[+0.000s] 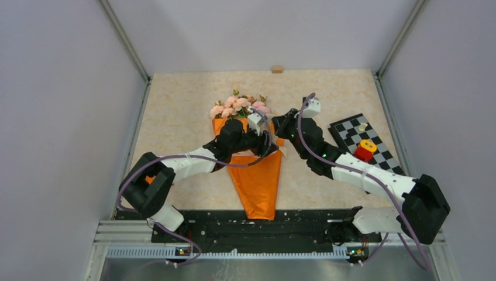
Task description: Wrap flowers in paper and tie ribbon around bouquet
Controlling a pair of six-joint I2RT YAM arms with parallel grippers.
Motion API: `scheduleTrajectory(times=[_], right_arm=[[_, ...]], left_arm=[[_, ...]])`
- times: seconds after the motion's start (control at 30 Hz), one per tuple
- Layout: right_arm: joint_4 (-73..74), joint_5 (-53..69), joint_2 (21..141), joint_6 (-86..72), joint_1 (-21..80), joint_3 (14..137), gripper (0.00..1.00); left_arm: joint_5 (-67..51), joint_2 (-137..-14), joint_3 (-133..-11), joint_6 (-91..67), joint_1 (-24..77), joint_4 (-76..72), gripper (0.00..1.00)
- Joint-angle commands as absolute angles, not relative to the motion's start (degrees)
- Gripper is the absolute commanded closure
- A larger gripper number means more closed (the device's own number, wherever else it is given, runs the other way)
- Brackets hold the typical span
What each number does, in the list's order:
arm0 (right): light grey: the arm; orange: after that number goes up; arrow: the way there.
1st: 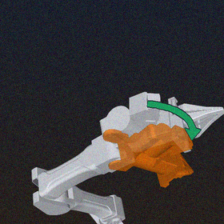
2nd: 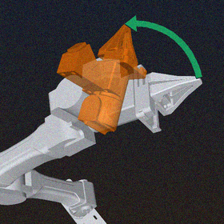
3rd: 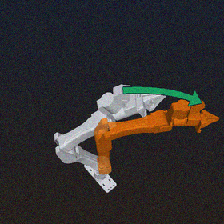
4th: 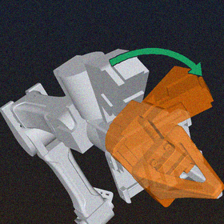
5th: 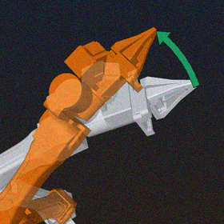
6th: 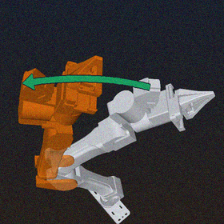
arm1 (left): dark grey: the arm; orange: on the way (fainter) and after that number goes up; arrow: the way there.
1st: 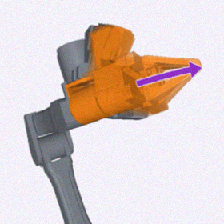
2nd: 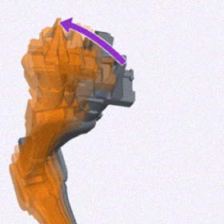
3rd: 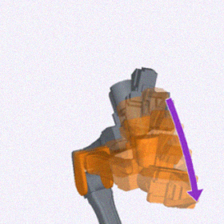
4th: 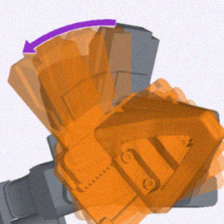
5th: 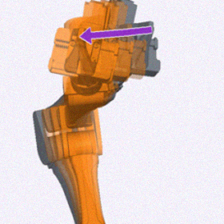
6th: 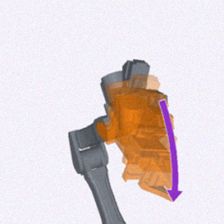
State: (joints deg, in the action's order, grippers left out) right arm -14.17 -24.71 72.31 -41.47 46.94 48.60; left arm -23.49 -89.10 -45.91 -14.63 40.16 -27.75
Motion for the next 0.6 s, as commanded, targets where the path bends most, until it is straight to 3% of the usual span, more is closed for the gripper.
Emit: scheduleTrajectory(times=[0.0,0.27,0.57], right_arm=[[-10.5,-33.1,67.8,-40.1,43.1,46.4,1.00],[-5.4,-45.3,61.4,-39.8,38.2,41.7,1.00],[-6.2,-44.0,58.9,-38.5,37.4,39.2,1.00]], left_arm=[[-20.7,-90.6,-48.0,-11.8,40.5,-20.9,0.40],[-20.1,-96.8,-54.7,-9.6,40.5,-14.0,0.35],[-17.6,-105.7,-64.3,-7.3,43.3,-4.2,0.36]])
